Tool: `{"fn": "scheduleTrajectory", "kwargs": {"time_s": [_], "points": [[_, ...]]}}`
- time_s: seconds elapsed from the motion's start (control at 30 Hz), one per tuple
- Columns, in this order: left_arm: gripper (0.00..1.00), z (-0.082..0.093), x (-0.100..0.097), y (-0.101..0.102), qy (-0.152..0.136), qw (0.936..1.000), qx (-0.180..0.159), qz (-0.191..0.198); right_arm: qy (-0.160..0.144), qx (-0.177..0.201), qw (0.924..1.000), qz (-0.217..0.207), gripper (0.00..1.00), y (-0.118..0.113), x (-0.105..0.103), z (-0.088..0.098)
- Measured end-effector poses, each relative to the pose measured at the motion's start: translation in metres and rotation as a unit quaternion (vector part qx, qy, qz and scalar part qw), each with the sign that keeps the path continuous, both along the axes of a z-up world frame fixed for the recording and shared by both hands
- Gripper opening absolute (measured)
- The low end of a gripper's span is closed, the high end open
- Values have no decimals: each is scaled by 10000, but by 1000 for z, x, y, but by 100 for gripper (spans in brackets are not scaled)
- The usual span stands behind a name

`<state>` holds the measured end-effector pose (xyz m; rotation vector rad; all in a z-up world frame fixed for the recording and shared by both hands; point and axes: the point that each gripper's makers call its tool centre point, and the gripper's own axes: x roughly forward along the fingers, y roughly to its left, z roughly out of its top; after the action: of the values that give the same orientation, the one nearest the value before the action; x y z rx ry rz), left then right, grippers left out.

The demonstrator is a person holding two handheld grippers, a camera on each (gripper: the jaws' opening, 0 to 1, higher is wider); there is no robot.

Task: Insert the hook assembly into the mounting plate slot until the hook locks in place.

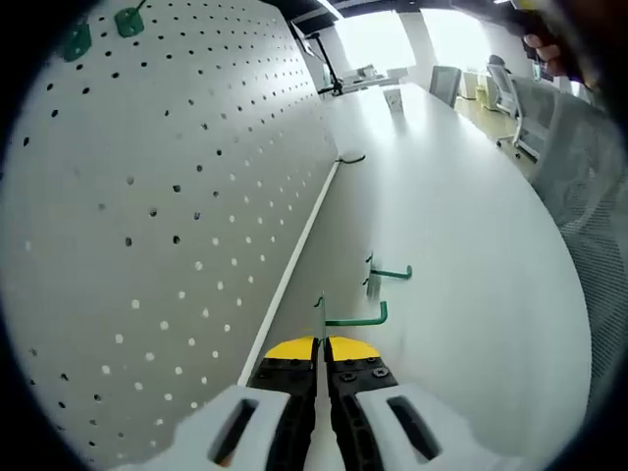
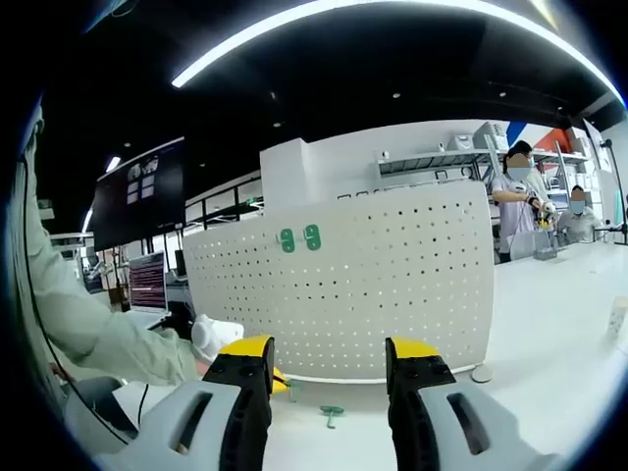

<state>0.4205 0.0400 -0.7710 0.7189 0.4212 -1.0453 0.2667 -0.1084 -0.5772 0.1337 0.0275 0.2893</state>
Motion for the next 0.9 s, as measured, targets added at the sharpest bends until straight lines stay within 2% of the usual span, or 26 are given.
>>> {"fn": "scheduleTrajectory", "kwargs": {"time_s": [0.5, 0.9], "points": [[3, 40, -9, 4, -458, 9985, -283, 86, -211, -151, 9994, 214, 43, 15, -6, 17], [3, 61, -23, 8, -650, 9960, -558, 246, -300, -123, 9990, 312, 43, 21, -10, 25]]}}
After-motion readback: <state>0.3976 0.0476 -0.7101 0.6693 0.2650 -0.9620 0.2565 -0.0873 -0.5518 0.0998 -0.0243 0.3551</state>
